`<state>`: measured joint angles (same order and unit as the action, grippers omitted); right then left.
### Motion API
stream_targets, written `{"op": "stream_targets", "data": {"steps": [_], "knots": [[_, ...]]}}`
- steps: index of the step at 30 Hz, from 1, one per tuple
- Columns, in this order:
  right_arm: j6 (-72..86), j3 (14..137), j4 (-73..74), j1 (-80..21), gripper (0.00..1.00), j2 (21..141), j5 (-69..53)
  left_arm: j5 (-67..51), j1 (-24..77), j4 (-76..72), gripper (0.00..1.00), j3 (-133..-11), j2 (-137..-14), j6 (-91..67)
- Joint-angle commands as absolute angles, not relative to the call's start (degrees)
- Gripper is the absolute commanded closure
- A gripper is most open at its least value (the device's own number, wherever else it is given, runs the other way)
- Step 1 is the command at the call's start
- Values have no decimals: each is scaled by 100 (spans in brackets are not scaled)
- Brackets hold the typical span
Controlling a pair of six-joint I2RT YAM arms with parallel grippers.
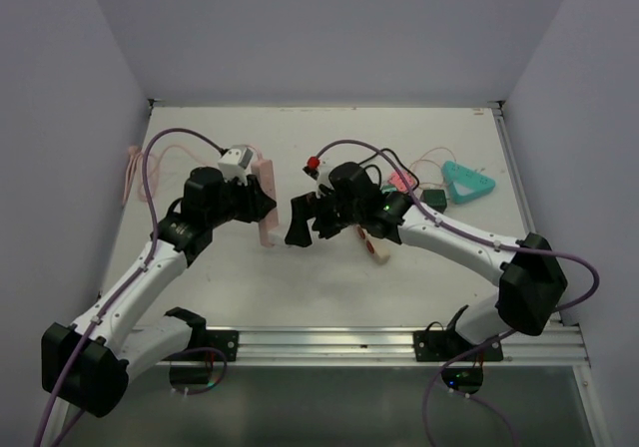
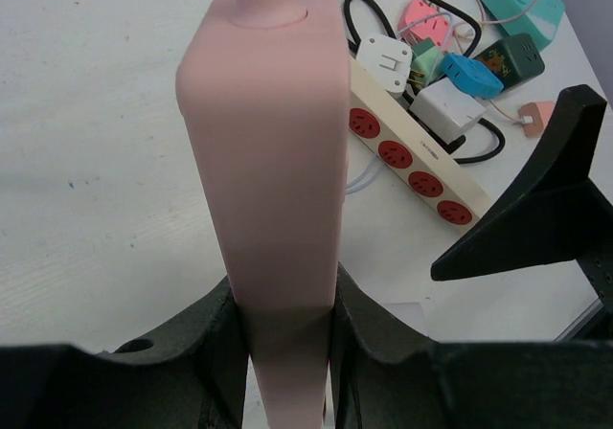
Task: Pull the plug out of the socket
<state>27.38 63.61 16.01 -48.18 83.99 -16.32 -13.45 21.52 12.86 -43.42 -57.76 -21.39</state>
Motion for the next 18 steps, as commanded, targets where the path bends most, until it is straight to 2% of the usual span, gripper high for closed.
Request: {"op": "stream_targets", "data": {"steps": [1,11,13,16,17,18], "knots": [[2892,6907,1292,-5009,1,8639,-1793,-1731,2215,598,100,-4641,-5520,-1916],[2681,7488,1775,-5335,2,9378,-1512,-1776,2232,519,100,-4597,-5362,-1828],[2663,7532,1828,-5388,6,9439,-1547,-1723,2232,519,100,-4597,-5361,-1802],[2654,7515,1872,-5405,23,9448,-1599,-1670,2232,519,100,-4562,-5361,-1723],[2646,7506,1898,-5405,38,9440,-1600,-1661,2232,519,100,-4544,-5361,-1705],[2611,7497,1925,-5405,47,9413,-1565,-1618,2232,519,100,-4535,-5370,-1653]]}}
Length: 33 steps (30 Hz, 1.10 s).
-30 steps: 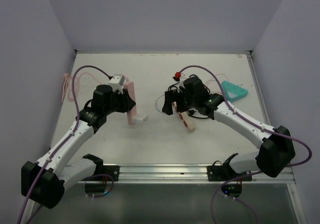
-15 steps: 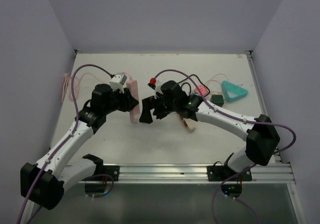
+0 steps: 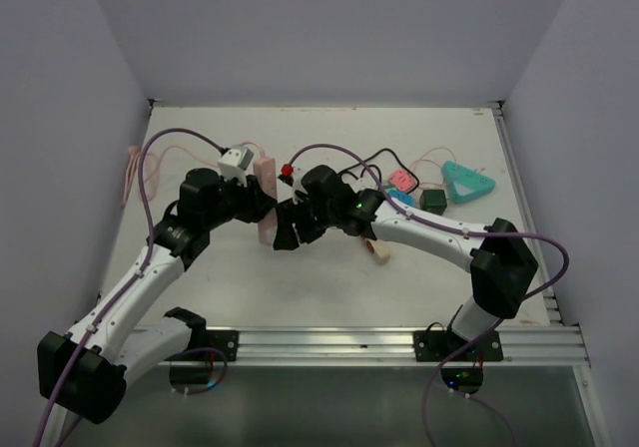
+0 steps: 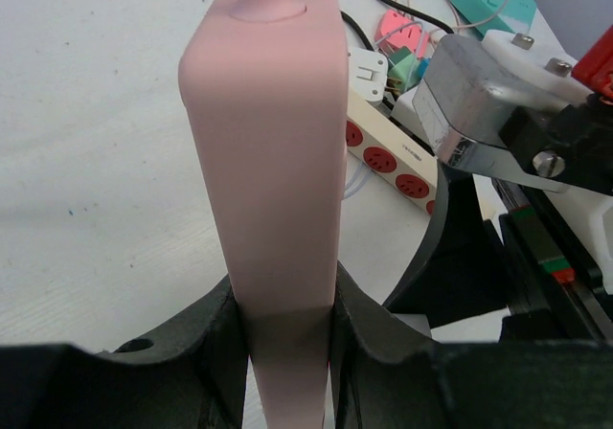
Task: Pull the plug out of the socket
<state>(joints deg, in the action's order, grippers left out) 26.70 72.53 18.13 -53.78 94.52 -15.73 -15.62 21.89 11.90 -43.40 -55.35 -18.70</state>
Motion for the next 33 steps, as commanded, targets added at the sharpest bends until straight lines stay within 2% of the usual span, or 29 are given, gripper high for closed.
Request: {"op": "stream_targets", "data": {"steps": [1,2,4,5,15,24,29,33], "knots": [[2593,7497,2012,-5405,58,9396,-1521,-1600,2232,536,100,-4526,-5370,-1609],[2575,7480,2039,-5397,78,9352,-1416,-1574,2232,554,100,-4518,-5370,-1565],[2505,7418,2170,-5397,95,9264,-1310,-1363,2232,624,100,-4483,-5379,-1416],[2479,7401,2232,-5405,100,9238,-1275,-1284,2232,668,100,-4474,-5396,-1363],[2171,7014,2900,-5256,100,8702,-1081,446,2232,1125,100,-4298,-5440,-625],[1600,6724,3840,-4685,100,8051,-1398,1098,2241,1143,100,-4166,-5493,-545],[1529,6416,3938,-3642,100,7357,-714,932,2241,1116,100,-4289,-5581,-843],[1660,6337,3771,-3165,100,7277,891,257,2241,1029,100,-4359,-5739,-1369]]}}
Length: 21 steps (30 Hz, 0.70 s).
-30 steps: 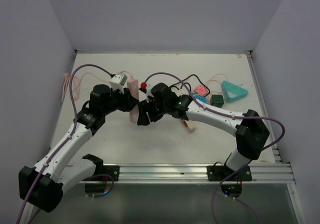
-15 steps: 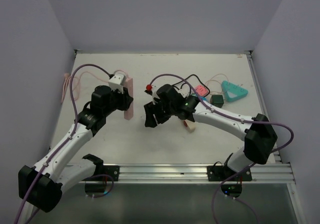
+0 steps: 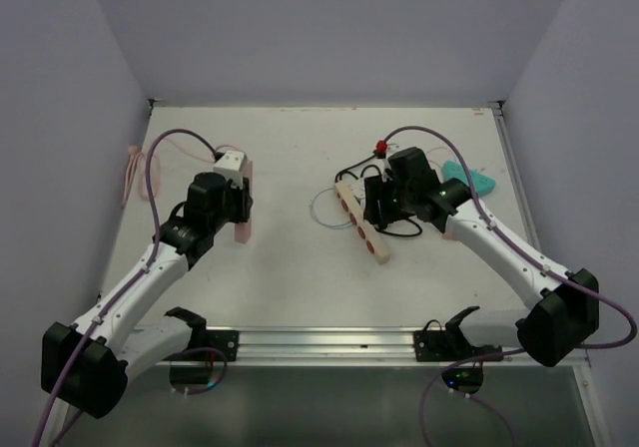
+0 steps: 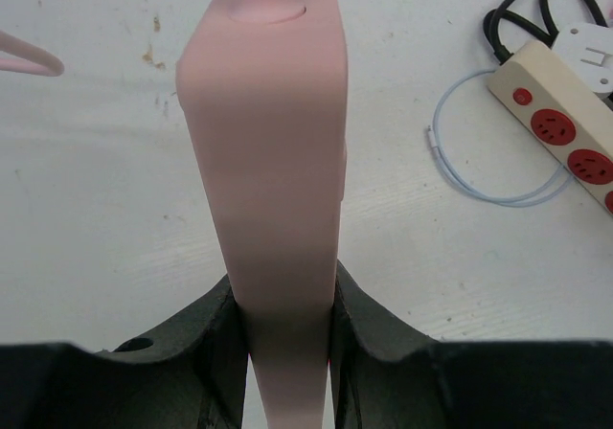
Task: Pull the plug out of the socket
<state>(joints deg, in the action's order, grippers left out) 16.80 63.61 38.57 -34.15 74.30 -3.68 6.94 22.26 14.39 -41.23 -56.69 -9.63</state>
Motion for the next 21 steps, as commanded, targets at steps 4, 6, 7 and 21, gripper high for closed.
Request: {"op": "stream_targets", "data": {"steps": [4,6,7,21], "knots": [[1994,6232,3114,-2690,100,7514,1598,-315,2241,976,100,-4412,-5853,-1810],[2126,6170,2858,-2462,100,7795,1748,-544,2241,984,100,-4403,-5897,-2003],[2162,6161,2639,-2400,100,7900,1801,-615,2241,993,100,-4395,-5915,-2056],[2268,6126,1951,-2224,8,8816,1609,-1502,2232,914,98,-4122,-6495,-2821]]}}
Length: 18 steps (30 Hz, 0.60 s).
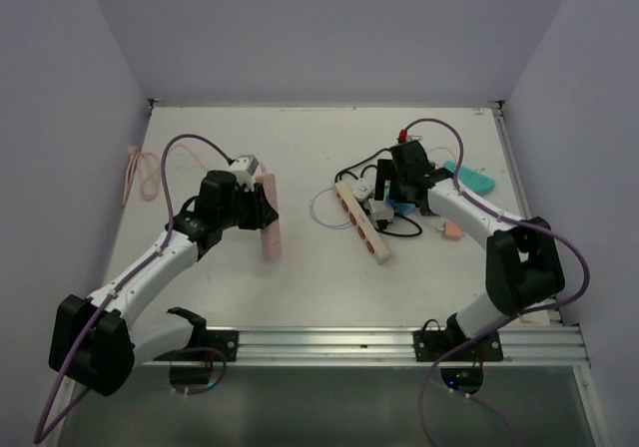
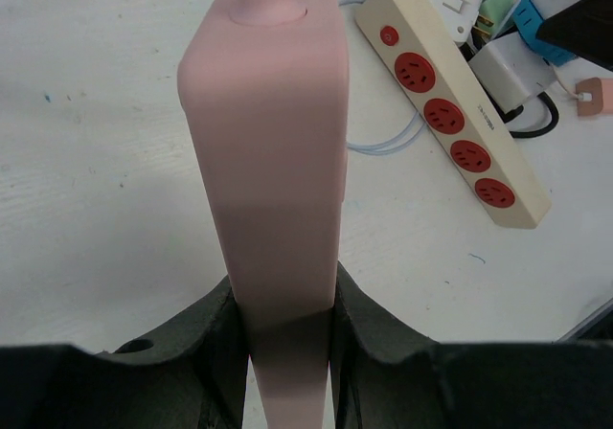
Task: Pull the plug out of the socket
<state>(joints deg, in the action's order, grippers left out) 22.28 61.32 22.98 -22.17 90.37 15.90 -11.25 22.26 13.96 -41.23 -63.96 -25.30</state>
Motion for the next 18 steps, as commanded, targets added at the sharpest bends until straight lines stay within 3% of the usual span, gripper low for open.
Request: {"op": "stream_targets", "data": {"steps": [1,7,18], "knots": [[2250,6117,2038,-2215,1,8694,1582,-1529,2232,905,98,-4139,-6565,-2839],[2267,6038,2433,-2215,1,7990,1196,-1679,2232,546,96,-4166,-7145,-3120],[2250,5845,3032,-2215,1,5706,1257,-2346,2215,-588,84,-5035,-9218,-3717]]}}
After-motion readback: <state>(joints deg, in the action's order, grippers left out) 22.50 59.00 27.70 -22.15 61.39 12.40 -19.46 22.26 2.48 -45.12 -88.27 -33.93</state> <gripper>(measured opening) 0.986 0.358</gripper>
